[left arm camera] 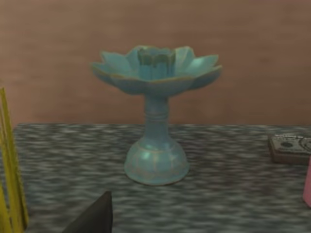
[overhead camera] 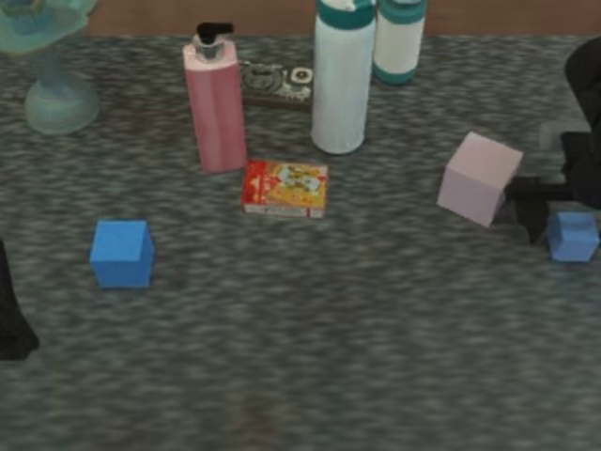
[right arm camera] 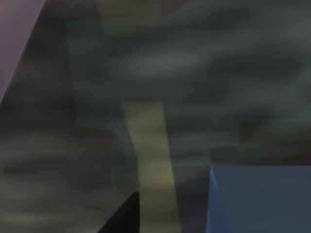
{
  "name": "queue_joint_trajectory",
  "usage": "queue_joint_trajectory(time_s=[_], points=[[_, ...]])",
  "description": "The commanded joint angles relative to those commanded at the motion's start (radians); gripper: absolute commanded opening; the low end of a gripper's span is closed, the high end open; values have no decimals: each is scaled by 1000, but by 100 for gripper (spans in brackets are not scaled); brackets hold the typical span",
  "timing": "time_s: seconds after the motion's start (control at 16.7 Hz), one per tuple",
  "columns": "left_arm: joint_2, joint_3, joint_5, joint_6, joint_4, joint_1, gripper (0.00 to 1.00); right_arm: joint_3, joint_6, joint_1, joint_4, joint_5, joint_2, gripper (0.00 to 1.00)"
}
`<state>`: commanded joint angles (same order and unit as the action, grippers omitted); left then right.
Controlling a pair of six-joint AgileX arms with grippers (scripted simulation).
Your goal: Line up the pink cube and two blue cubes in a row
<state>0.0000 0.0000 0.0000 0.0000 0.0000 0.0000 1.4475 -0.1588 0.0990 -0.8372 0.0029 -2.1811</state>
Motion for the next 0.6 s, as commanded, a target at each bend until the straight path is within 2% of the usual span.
queue_joint_trajectory(time_s=[0.3,0.6], points=[[0,0,0,0,0,0,100,0,0,0,0,0,0,2],[0,0,0,0,0,0,100,0,0,0,0,0,0,0]])
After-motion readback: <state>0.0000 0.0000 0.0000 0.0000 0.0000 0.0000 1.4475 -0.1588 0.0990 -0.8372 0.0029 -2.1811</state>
